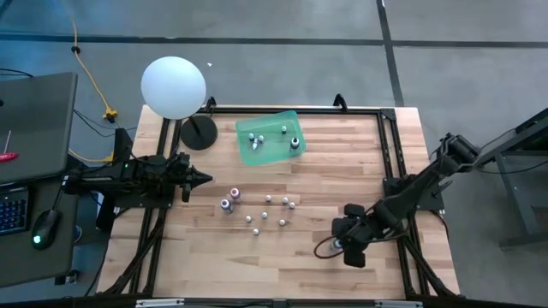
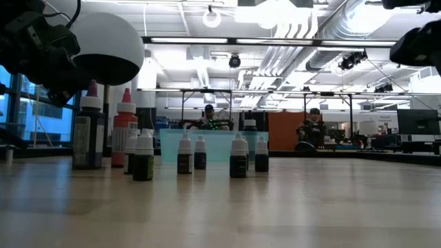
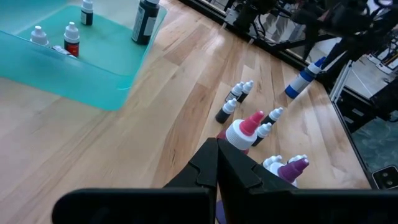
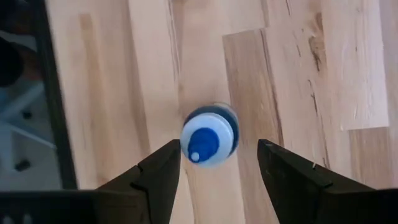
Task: Pick & Place food coloring
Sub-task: Put the large blue dye bottles in the green bin
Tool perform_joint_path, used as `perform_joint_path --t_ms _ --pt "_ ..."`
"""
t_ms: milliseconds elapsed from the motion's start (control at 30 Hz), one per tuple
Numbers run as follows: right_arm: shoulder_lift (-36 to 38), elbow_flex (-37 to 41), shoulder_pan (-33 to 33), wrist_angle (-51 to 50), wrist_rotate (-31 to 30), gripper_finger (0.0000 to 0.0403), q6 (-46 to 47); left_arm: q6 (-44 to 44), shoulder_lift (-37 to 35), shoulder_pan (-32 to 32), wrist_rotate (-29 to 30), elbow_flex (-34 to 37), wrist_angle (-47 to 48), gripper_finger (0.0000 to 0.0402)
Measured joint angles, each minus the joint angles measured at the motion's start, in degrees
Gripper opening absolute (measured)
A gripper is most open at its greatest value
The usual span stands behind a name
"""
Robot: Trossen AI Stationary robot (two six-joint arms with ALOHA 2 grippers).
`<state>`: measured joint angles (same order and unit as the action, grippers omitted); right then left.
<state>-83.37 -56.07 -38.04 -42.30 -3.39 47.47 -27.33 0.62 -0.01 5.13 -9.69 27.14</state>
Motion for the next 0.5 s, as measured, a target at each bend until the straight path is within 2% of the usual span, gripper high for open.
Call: perform_joint_path --t_ms 333,500 --pt "-2.80 -0.02 0.00 3.79 -0.67 0.0205 -1.18 0.00 -0.01 -0.01 0.00 0.00 0.00 0.0000" --pt "-2.80 -0.02 0.00 4.04 -0.61 0.0183 -1.04 0.00 -0.02 -0.01 0.00 0.00 0.01 0.0000"
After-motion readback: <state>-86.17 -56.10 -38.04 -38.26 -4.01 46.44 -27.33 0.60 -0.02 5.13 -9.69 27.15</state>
